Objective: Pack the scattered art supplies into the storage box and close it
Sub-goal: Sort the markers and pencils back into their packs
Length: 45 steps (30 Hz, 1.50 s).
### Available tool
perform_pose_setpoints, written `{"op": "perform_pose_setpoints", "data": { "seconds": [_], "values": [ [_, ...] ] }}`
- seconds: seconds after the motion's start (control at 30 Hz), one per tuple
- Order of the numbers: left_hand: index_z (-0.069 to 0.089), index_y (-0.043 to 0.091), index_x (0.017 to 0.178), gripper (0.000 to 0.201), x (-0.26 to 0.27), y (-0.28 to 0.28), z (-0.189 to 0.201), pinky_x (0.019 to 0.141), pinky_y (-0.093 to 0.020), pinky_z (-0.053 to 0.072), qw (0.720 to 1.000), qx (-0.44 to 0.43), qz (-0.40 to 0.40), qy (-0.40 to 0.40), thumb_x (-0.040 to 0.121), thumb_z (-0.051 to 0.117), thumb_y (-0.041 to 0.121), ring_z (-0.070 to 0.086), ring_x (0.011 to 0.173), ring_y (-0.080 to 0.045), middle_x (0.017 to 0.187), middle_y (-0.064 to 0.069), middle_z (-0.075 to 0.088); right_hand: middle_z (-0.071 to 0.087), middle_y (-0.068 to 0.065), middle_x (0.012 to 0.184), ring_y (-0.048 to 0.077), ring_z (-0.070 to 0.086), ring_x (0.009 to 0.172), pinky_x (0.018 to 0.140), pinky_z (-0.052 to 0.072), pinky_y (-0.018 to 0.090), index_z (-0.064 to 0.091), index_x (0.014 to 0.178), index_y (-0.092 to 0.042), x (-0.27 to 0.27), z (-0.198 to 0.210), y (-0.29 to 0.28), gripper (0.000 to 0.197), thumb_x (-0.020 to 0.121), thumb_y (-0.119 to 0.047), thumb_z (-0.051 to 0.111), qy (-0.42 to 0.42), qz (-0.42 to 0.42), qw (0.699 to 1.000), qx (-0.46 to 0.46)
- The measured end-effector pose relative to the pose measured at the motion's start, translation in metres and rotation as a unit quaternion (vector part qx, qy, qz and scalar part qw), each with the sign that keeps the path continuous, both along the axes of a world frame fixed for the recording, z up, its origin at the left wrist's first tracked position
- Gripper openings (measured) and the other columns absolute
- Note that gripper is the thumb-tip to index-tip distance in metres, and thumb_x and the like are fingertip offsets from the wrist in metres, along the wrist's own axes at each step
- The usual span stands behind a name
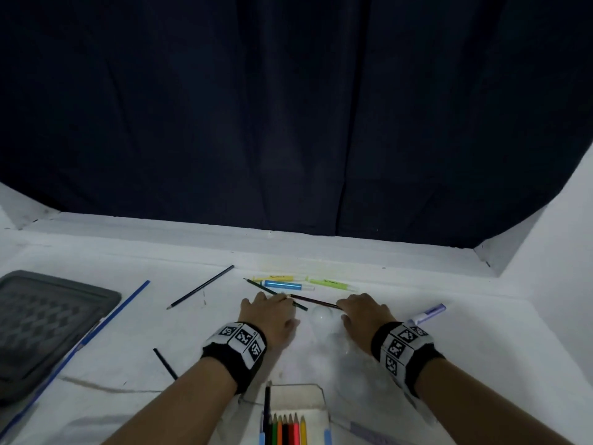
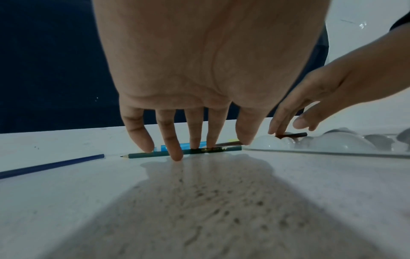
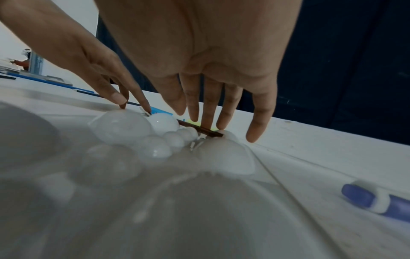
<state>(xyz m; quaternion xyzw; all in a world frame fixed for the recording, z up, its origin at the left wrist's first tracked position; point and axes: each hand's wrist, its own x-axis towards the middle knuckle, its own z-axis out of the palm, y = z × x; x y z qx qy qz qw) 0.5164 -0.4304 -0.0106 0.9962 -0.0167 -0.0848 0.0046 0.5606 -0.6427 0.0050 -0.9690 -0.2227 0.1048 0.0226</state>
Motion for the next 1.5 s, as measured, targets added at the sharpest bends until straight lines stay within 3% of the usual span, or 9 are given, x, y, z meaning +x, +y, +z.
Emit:
{"op": "perform_pose_setpoints", "data": {
  "seconds": [0.23,0.4,0.6,0.77,0.83,0.93,1.23,1.4,1.5],
  "values": [
    [0.045,0.028,0.123,0.037,-0.005,0.004,-0.003,0.091,-0.046,0.043,0.999,-0.023,0.012,-0.02,0.091,0.04,0.045,0.047,0.117,-0.028,0.127,-0.001,0.047,0.054,0.001,0.119,0.023,0.042,0.12,0.094,0.039,0.036,0.06,0.113,-0.018,0.006,0.001,0.004,0.027,0.092,-0.009,0.046,-0.067,0.011,0.996,-0.052],
    [0.046,0.029,0.128,0.04,-0.011,0.008,-0.001,0.092,-0.044,0.045,0.998,-0.028,0.042,-0.037,0.094,0.039,0.049,0.048,0.119,-0.028,0.13,-0.004,0.045,0.053,0.009,0.115,0.026,0.053,0.106,0.088,0.048,0.032,0.062,0.105,-0.009,0.0,0.007,0.008,0.028,0.087,-0.002,0.041,-0.048,-0.036,0.996,0.065],
    [0.033,0.043,0.138,0.043,-0.014,0.014,0.009,0.099,-0.052,0.039,0.998,-0.018,0.051,0.023,0.097,0.035,0.056,0.039,0.13,-0.034,0.143,-0.006,0.038,0.058,0.003,0.097,0.02,0.051,0.083,0.071,0.037,0.025,0.061,0.091,-0.015,-0.028,0.014,0.006,0.014,0.087,-0.012,0.049,-0.074,-0.052,0.972,0.217],
    [0.041,0.03,0.129,0.039,-0.016,0.01,0.015,0.101,-0.051,0.039,0.996,-0.018,0.069,0.054,0.099,0.034,0.054,0.038,0.13,-0.034,0.138,-0.009,0.038,0.062,-0.006,0.077,0.012,0.053,0.065,0.067,0.045,0.025,0.057,0.075,-0.027,-0.056,0.02,0.002,0.017,0.08,-0.011,0.06,-0.047,-0.064,0.943,0.323],
    [0.048,0.023,0.124,0.039,-0.017,0.011,0.017,0.104,-0.05,0.041,0.994,-0.042,0.081,0.057,0.098,0.042,0.052,0.039,0.128,-0.034,0.133,-0.01,0.041,0.063,-0.008,0.073,0.01,0.056,0.063,0.062,0.044,0.016,0.058,0.074,-0.027,-0.066,0.022,-0.001,0.018,0.08,-0.011,0.063,-0.03,-0.077,0.934,0.349],
    [0.053,0.013,0.119,0.032,-0.019,0.017,0.018,0.101,-0.043,0.046,0.994,-0.056,0.082,0.05,0.091,0.06,0.028,0.049,0.123,-0.033,0.128,-0.012,0.046,0.065,-0.006,0.073,0.009,0.06,0.059,0.055,0.041,0.009,0.06,0.075,-0.023,-0.081,0.023,-0.007,0.015,0.082,-0.012,0.066,0.005,-0.104,0.913,0.394],
    [0.05,0.014,0.117,0.022,-0.057,0.03,0.026,0.094,-0.038,0.049,0.98,-0.141,0.13,0.048,0.097,0.042,0.013,0.056,0.098,-0.033,0.118,-0.012,0.04,0.068,0.009,0.067,0.028,0.068,0.055,0.049,0.047,0.029,0.05,0.094,-0.011,-0.134,0.03,-0.015,0.024,0.082,0.002,0.066,0.173,-0.131,0.837,0.503],
    [0.049,0.012,0.119,0.026,-0.081,0.027,0.027,0.088,-0.035,0.046,0.981,-0.142,0.115,0.062,0.095,0.042,0.01,0.053,0.094,-0.032,0.109,-0.009,0.04,0.069,0.015,0.073,0.035,0.069,0.06,0.052,0.051,0.035,0.043,0.098,-0.011,-0.164,0.02,-0.012,0.018,0.091,-0.001,0.056,0.23,-0.126,0.823,0.505],
    [0.055,0.016,0.109,0.022,-0.092,0.029,0.033,0.078,-0.028,0.044,0.978,-0.174,0.113,0.031,0.091,0.05,0.006,0.056,0.097,-0.026,0.11,-0.01,0.056,0.07,0.018,0.073,0.036,0.068,0.059,0.051,0.051,0.035,0.044,0.097,-0.01,-0.172,0.016,-0.013,0.007,0.097,-0.007,0.05,0.234,-0.122,0.823,0.504]
  ]
}}
